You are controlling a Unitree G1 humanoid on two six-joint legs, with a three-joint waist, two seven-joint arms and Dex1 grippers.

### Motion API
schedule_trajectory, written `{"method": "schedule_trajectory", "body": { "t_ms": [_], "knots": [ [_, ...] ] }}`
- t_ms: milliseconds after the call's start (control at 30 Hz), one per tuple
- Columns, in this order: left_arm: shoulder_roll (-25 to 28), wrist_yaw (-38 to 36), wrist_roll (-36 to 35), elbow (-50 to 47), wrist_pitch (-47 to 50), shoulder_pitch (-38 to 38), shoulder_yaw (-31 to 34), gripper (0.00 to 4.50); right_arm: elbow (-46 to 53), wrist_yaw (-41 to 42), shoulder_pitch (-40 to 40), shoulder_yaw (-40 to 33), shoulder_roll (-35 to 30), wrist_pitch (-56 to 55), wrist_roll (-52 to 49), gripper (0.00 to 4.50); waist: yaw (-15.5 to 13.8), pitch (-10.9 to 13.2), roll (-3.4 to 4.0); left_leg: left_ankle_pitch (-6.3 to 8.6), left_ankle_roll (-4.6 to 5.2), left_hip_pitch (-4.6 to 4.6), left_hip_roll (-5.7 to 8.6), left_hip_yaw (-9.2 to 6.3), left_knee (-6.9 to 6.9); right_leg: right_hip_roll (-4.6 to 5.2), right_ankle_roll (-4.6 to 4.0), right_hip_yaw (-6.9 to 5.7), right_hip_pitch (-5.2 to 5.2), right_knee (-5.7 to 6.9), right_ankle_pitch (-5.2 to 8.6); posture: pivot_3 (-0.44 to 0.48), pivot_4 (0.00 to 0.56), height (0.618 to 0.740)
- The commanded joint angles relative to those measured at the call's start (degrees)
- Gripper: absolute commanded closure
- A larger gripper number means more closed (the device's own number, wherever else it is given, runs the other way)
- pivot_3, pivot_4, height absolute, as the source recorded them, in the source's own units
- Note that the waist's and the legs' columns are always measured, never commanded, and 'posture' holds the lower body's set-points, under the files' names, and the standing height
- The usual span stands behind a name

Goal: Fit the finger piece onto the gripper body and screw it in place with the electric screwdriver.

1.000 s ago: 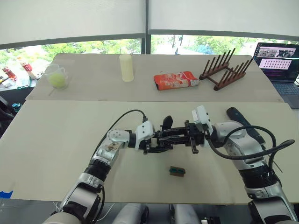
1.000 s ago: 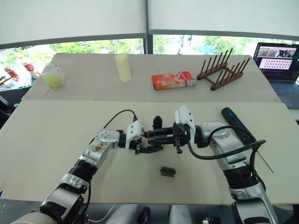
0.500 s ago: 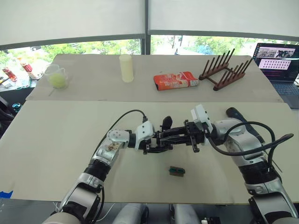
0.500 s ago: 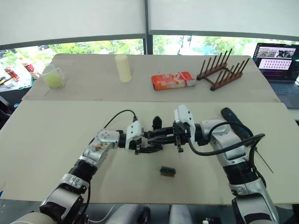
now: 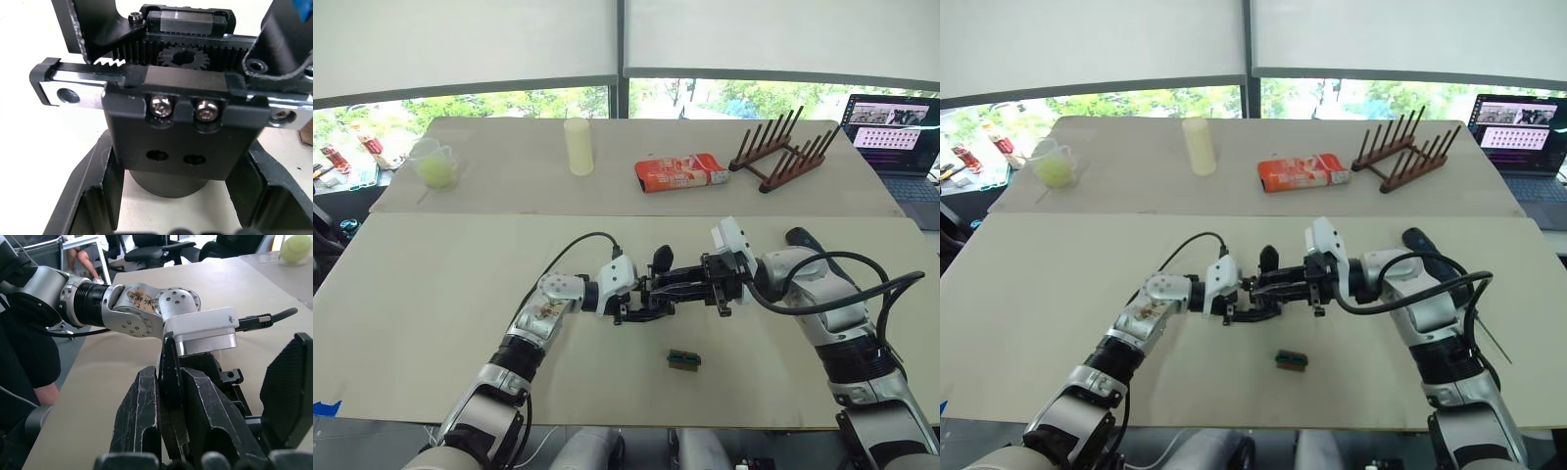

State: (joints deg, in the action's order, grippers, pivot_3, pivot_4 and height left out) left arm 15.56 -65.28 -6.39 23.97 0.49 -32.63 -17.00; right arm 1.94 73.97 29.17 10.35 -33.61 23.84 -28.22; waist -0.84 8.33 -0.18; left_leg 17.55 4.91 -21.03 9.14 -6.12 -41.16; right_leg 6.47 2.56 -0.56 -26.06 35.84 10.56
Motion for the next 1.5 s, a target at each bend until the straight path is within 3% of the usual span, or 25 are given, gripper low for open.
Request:
{"method": "schedule_trajectory", "body": {
  "t_ms": [33,300,833,1100,1200,1500],
  "knots": [
    [-0.4,0.0,-1.3,-2.4,-0.4,-0.8,1.0,2.19,-3.8,-0.3,-4.5,4.7,-2.0,2.8,4.8,4.18,0.0,-0.1,-0.01,0.0,0.0,0.02,0.0,0.0,0.02,0.0,0.0,0.0,0.01,0.0,0.0,0.0,0.15,0.74],
    [-0.2,0.1,-1.2,-2.8,-0.2,-0.9,1.2,2.19,-5.4,0.7,-2.3,7.2,-1.8,6.2,5.7,4.18,0.1,-0.4,-0.04,0.0,0.0,0.1,-0.04,0.0,0.14,0.02,0.0,0.04,0.03,-0.02,0.0,0.0,0.15,0.74],
    [-1.7,0.1,-0.6,-1.3,-0.8,-1.7,0.7,2.19,5.1,-2.3,3.8,14.6,-6.8,18.9,7.8,4.18,-0.1,-0.9,-0.1,0.01,0.0,0.12,-0.04,0.0,0.19,0.06,0.0,0.03,0.08,-0.09,0.0,0.0,0.15,0.74],
    [-1.7,0.1,-0.7,-0.7,-0.8,-2.2,1.3,2.19,1.8,-6.0,2.4,14.1,-7.5,21.0,9.5,4.18,-0.2,-1.2,-0.16,0.08,-0.04,0.36,-0.05,-0.01,0.31,0.05,0.0,0.04,0.33,-0.21,0.01,0.0,0.15,0.74],
    [-2.2,0.8,-1.6,-0.6,0.9,-2.5,2.2,2.19,3.0,-7.2,1.1,12.9,-7.7,21.2,8.9,4.18,-0.2,-1.3,-0.12,0.31,-0.3,0.84,-0.14,-0.07,0.54,-0.01,0.0,0.03,0.92,-0.6,0.01,0.0,0.15,0.74],
    [-2.4,1.0,-1.4,-0.2,0.7,-2.6,2.5,2.19,3.8,-9.0,-0.8,12.6,-8.8,22.3,9.1,4.18,-0.3,-1.5,-0.12,0.35,-0.24,0.86,-0.1,-0.09,0.54,-0.05,0.01,-0.01,0.98,-0.74,0.01,0.0,0.15,0.74]
  ]
}}
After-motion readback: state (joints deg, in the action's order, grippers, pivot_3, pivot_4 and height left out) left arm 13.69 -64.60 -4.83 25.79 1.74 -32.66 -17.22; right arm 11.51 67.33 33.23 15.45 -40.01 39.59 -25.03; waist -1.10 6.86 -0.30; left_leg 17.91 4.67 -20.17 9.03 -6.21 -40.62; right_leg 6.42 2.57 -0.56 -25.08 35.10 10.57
